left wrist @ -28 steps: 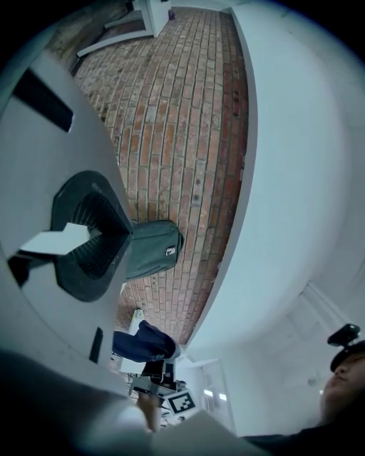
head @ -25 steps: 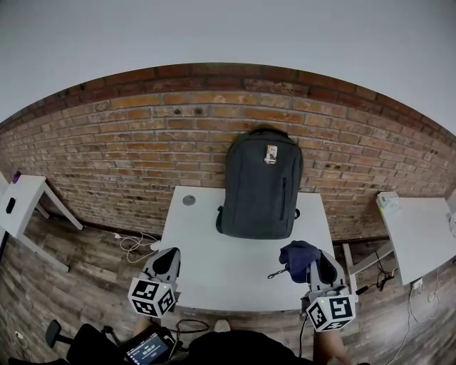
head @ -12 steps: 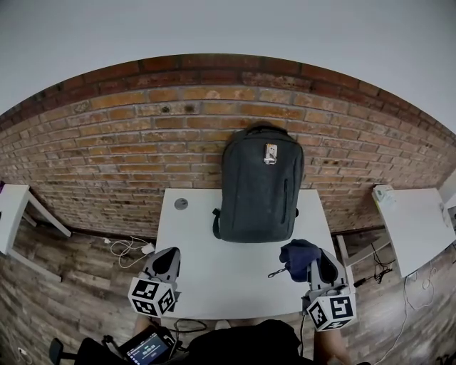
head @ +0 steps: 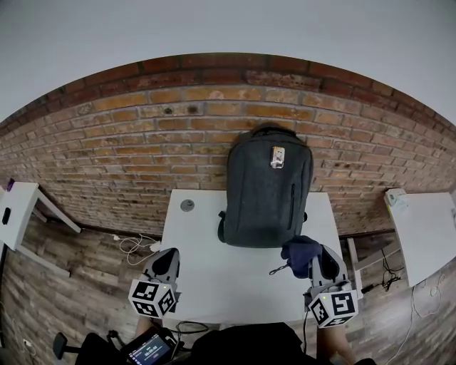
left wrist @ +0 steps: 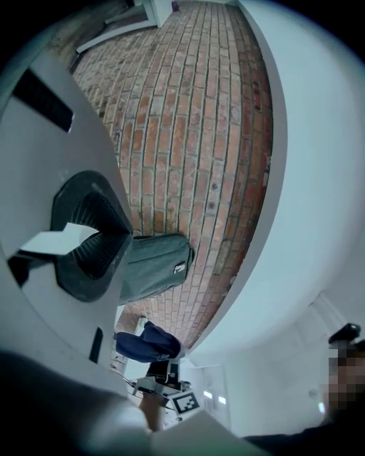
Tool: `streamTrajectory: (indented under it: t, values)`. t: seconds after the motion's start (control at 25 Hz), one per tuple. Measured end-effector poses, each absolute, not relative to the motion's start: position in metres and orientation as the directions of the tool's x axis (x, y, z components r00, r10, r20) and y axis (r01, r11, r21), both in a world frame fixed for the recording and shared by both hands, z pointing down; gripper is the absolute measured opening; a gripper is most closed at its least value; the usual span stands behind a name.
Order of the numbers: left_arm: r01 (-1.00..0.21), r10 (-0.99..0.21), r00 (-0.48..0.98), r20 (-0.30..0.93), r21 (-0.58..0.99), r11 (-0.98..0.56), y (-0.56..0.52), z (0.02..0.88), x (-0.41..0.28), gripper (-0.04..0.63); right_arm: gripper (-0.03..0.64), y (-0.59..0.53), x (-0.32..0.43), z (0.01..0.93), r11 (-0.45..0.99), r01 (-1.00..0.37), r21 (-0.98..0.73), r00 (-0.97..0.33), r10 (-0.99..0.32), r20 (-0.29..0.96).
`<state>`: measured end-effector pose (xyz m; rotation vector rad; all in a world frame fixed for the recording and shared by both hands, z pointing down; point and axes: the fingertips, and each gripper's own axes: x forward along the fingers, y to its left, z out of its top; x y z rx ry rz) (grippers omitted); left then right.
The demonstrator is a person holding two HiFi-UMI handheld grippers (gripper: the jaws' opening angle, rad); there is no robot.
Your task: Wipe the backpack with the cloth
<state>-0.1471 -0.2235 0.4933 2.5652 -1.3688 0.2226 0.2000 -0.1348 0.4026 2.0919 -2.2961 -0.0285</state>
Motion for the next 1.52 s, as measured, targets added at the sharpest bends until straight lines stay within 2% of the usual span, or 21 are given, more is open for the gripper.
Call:
streamTrajectory:
  t: [0.44,0.84,1.2,1.52]
  values:
    - [-0.885,-0.859,0.466,0.211,0.098,-0.456,-0.251,0.470,-0.098,-0.003,0.048,-0.186,0.256,0.391,0.190,-0.981,0.040,-0.191,-0.981,-0.027]
    - [-0.881,-0.853,0.473,0.220,0.100,-0.463,-0.269,0.464,-0.019,-0.003,0.048,-0.216,0.324,0.392,0.228,-0.973,0.023,-0.228,-0.974,-0.010]
    - [-0.907,-0.876,0.420,0.237,0.085,-0.412,-0.277,0.465,-0.039,-0.003,0.048,-0.254,0.328,0.395,0.238,-0.971,0.021,-0.238,-0.971,-0.019]
    - [-0.913,-0.880,0.407,0.243,0.098,-0.395,-0.271,0.470,-0.065,-0.003,0.048,-0.308,0.317,0.358,0.242,-0.965,0.101,-0.249,-0.967,-0.061]
